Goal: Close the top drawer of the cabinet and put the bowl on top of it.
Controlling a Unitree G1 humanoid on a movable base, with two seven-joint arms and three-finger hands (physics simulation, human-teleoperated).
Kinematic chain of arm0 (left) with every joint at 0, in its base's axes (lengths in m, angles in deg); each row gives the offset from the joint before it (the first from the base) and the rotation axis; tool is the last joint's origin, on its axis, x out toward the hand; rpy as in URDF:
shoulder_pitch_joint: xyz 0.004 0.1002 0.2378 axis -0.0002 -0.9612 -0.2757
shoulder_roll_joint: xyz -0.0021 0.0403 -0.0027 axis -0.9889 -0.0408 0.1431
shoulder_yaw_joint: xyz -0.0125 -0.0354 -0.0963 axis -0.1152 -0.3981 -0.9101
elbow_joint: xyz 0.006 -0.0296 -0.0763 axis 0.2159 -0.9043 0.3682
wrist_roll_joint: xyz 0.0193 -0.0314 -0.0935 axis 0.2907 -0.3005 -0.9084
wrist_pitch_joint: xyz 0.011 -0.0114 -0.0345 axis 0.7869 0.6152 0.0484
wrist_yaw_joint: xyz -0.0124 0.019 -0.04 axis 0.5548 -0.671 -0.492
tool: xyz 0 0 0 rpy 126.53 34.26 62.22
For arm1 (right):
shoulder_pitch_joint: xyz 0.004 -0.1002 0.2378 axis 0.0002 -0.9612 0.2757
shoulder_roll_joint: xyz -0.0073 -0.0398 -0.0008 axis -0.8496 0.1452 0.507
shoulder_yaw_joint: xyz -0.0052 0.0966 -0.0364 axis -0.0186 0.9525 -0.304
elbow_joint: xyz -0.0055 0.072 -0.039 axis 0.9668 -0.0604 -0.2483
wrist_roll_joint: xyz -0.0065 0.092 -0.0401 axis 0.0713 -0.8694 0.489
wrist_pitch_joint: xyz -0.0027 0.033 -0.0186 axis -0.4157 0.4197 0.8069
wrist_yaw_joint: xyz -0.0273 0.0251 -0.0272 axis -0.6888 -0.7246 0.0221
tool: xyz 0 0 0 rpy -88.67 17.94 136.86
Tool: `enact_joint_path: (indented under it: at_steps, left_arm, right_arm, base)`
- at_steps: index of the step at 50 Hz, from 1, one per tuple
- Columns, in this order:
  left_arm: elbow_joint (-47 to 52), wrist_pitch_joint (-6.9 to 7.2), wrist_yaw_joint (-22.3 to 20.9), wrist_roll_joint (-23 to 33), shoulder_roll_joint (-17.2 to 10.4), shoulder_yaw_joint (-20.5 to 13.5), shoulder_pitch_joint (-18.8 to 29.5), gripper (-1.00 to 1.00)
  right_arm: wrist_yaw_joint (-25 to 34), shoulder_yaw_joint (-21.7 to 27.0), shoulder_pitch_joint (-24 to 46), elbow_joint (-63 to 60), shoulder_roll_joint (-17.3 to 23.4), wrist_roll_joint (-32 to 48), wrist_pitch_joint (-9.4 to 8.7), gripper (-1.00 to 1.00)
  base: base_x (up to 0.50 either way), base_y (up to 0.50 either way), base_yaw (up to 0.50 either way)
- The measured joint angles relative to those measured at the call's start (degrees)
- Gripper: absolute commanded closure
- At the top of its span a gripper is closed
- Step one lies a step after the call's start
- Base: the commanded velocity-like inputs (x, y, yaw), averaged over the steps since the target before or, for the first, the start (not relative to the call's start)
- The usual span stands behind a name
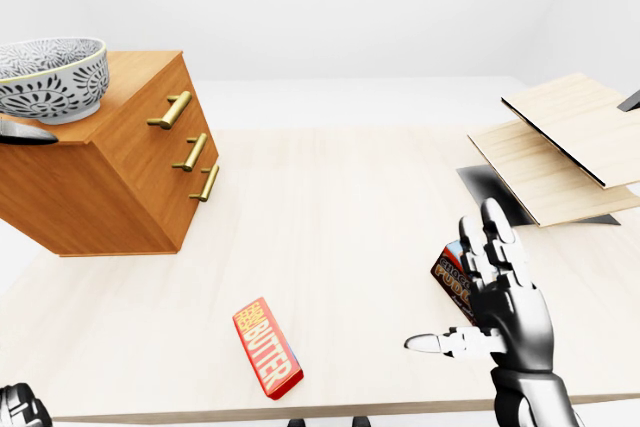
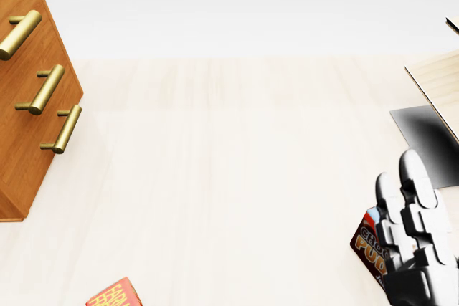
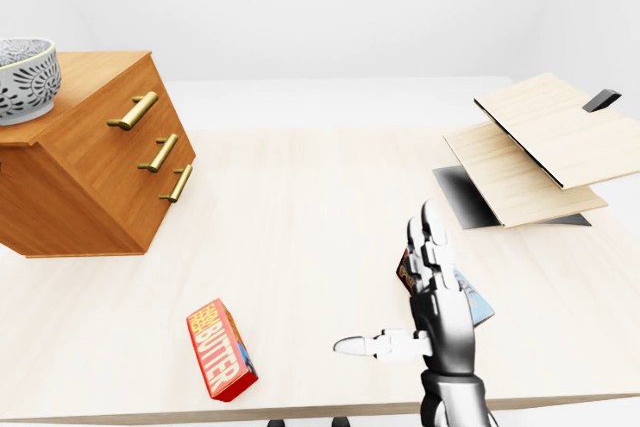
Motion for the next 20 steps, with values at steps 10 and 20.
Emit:
enact_joint_path:
  at_steps: [10,20]
  left_arm:
    - [12.03,0.00,-4.65,-0.70,3.33,-0.72,-1.19,-1.00]
    - [24.11,0.00,-8.33,-3.37,9.04,-0.59,-2.68,-1.00]
  right_arm:
    - [-0.13,-0.15,0.08,0.14,0.10,0.12,0.00,-1.00]
    - [-0.31,-0.26,0.36,0.30,0.19,0.25,0.00,-1.00]
  base:
    - [0.00,0.00,0.00]
    - [0.00,0.00,0.00]
